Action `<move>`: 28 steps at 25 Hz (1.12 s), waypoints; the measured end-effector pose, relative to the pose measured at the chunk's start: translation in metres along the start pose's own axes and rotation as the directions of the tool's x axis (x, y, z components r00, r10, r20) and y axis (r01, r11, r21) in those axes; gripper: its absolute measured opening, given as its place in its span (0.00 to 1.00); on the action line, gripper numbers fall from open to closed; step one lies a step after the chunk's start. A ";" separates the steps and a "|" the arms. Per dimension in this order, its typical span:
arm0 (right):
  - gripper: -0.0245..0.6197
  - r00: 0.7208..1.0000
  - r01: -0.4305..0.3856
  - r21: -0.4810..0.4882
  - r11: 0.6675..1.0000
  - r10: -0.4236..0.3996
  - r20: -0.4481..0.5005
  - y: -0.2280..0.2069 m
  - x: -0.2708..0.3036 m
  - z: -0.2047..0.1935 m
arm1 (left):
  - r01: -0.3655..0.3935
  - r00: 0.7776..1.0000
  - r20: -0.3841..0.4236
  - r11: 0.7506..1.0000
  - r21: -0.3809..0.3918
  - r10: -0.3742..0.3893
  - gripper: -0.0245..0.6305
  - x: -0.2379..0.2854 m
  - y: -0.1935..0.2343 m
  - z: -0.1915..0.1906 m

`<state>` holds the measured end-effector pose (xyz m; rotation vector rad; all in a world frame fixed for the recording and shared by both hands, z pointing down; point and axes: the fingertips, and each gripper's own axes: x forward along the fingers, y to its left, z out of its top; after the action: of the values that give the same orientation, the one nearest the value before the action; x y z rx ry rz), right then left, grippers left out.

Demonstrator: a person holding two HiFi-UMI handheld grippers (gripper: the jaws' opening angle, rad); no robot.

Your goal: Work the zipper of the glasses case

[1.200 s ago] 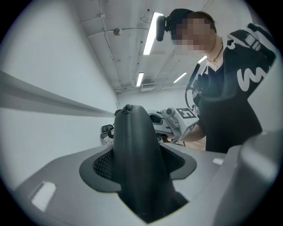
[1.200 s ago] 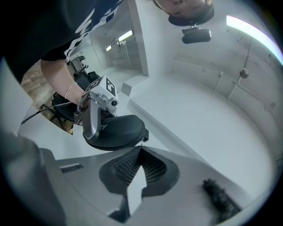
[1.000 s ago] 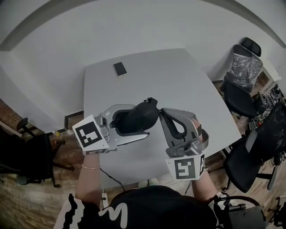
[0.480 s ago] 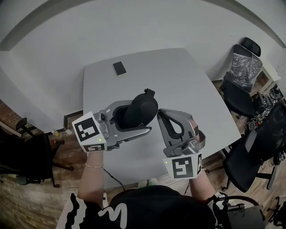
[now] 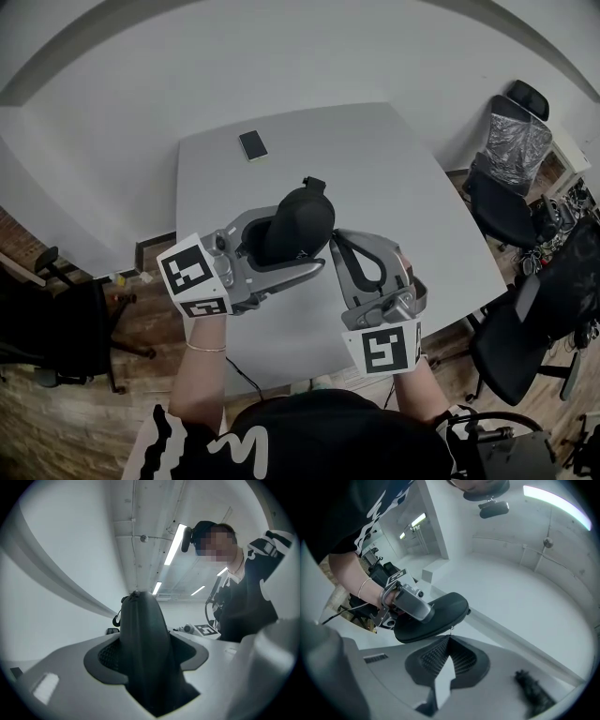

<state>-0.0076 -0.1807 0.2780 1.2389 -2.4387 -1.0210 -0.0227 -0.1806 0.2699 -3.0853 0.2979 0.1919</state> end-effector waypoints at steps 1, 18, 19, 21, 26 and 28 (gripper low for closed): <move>0.05 1.000 0.002 0.009 1.000 -0.002 0.003 -0.001 0.000 0.000 | -0.003 1.000 0.002 1.000 0.000 0.003 0.48 0.000 0.000 0.000; 0.05 1.000 -0.006 0.117 0.993 0.003 0.021 0.011 -0.002 -0.004 | -0.037 0.989 0.140 0.997 -0.074 0.047 0.48 0.003 0.006 0.018; 0.05 1.000 -0.010 0.115 0.993 0.008 0.018 0.013 -0.002 -0.004 | -0.037 0.987 0.151 0.996 -0.079 0.049 0.48 0.003 0.006 0.020; 0.05 1.000 -0.014 0.111 0.994 0.013 0.015 0.017 -0.003 -0.005 | -0.037 0.985 0.167 0.996 -0.086 0.051 0.48 0.003 0.006 0.022; 0.05 1.000 -0.024 0.118 0.993 0.023 0.012 0.021 -0.003 -0.010 | -0.046 0.981 0.182 0.995 -0.089 0.061 0.48 0.006 0.008 0.025; 0.05 1.000 -0.024 0.128 0.992 0.023 0.010 0.022 -0.004 -0.012 | -0.049 0.980 0.189 0.994 -0.094 0.066 0.48 0.007 0.009 0.026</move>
<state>-0.0133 -0.1748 0.3017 1.2427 -2.5543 -0.8774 -0.0202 -0.1891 0.2430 -3.1142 0.3797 0.5149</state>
